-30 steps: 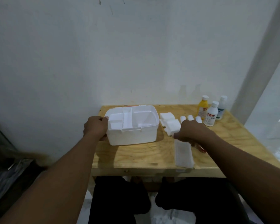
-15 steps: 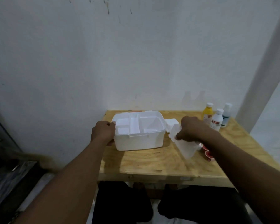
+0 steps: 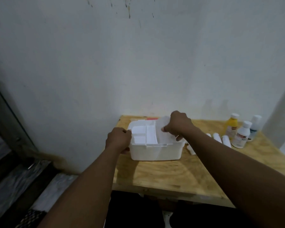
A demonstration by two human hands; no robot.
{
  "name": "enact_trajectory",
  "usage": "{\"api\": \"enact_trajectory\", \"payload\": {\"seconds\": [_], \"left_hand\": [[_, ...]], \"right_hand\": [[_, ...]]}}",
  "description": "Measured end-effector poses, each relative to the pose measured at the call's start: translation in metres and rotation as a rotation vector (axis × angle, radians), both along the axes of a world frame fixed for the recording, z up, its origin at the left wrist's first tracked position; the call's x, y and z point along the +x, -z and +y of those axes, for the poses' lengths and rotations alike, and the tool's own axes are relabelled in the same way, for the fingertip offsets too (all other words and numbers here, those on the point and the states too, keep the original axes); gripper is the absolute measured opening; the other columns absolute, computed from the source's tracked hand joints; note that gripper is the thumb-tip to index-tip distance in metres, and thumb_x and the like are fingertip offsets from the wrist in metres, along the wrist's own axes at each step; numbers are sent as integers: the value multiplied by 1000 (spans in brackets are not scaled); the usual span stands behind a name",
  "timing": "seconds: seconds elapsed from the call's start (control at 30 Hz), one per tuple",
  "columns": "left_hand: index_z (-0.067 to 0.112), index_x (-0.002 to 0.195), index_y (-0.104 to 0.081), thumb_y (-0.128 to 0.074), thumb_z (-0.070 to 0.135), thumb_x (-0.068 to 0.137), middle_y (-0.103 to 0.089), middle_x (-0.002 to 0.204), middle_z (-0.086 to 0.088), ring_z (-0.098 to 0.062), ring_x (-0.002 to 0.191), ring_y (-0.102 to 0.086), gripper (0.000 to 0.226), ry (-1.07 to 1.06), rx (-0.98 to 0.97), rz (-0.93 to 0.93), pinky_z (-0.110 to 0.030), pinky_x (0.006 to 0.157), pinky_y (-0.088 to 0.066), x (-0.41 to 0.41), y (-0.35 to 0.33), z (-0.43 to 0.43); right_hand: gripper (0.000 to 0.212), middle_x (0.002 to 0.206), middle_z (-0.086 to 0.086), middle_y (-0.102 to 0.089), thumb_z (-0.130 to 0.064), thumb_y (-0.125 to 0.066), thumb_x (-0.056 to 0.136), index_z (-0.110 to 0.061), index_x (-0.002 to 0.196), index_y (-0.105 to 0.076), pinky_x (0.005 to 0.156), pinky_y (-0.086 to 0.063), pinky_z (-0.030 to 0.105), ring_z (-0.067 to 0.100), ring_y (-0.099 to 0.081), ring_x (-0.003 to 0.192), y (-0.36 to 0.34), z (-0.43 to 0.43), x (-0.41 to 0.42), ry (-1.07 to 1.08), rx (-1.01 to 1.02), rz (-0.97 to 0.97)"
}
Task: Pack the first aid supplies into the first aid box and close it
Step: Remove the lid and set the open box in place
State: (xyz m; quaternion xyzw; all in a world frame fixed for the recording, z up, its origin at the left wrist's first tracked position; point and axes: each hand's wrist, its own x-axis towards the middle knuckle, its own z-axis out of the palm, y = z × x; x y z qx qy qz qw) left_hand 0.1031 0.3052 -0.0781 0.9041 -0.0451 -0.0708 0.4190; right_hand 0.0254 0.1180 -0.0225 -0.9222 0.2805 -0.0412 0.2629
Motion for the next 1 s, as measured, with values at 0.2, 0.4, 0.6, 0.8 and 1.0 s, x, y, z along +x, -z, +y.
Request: {"api": "enact_trajectory", "payload": {"seconds": [0.2, 0.4, 0.6, 0.8, 1.0], "left_hand": [[15, 91, -67, -53, 36, 99, -69, 87, -10, -32, 65, -74, 25, 10, 2, -8, -46, 60, -65, 3, 2, 0], [17, 86, -66, -53, 34, 99, -69, 87, -10, -32, 64, -73, 25, 19, 3, -8, -45, 59, -65, 5, 3, -1], [18, 88, -65, -54, 34, 99, -68, 84, -7, -31, 62, -74, 22, 21, -3, -4, -44, 61, -65, 5, 4, -3], [18, 89, -65, -53, 34, 100, -68, 81, -6, -31, 62, -74, 23, 8, 2, -9, -44, 62, -65, 4, 3, -4], [20, 81, -64, -52, 33, 100, -67, 79, -5, -32, 61, -74, 25, 16, -1, -17, -44, 62, -65, 3, 3, -3]], "right_hand": [[50, 110, 13, -63, -26, -81, 77, -5, 115, -57, 83, -59, 39, 30, -67, 96, 20, 1, 17, -86, -80, 185], [42, 111, 11, -64, -20, -69, 84, -3, 121, -57, 83, -54, 33, 26, -64, 102, 45, 2, 31, -115, -200, 340], [36, 110, 15, -58, -11, -41, 96, 1, 127, -54, 93, -46, 36, 29, -56, 106, 26, -1, 31, -29, 67, 272], [61, 138, 21, -54, -46, -26, 97, -10, 145, -39, 90, -56, 46, 42, -66, 101, 24, 0, 35, 88, 439, 193], [93, 121, 27, -57, -79, -22, 86, -12, 149, -28, 94, -53, 46, 39, -66, 98, 35, 7, 43, 239, 796, 68]]}}
